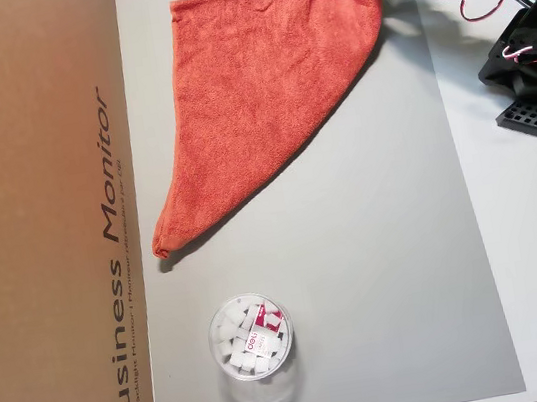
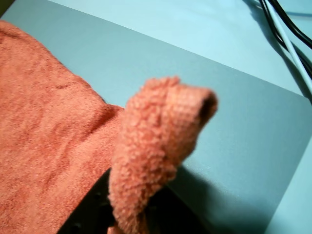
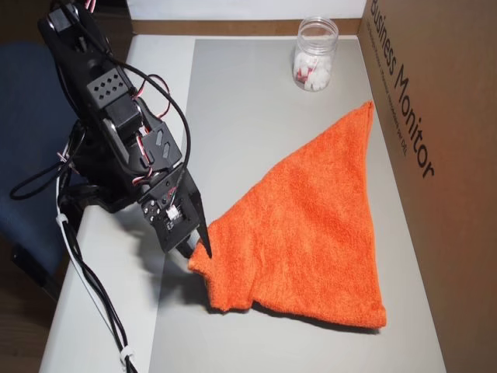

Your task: Fold the blanket.

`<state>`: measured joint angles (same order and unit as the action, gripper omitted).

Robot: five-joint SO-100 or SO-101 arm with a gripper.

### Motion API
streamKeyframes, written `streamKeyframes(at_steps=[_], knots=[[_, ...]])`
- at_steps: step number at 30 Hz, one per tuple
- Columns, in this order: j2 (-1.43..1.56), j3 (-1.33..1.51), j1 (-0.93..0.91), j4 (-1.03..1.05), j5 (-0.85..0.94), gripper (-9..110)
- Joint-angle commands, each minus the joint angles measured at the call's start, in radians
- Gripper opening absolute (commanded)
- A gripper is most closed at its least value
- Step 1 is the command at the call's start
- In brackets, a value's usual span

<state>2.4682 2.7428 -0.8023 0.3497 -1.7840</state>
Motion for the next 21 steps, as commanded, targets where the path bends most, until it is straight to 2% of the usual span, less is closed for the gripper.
streamKeyframes(at_steps=[1,14,21], knots=[[0.021,-0.077,0.020,-0.014,-0.011,0],[0.025,-0.308,0.170,-0.014,-0.184,0],[0.025,-0.472,0.179,0.000,-0.249,0]])
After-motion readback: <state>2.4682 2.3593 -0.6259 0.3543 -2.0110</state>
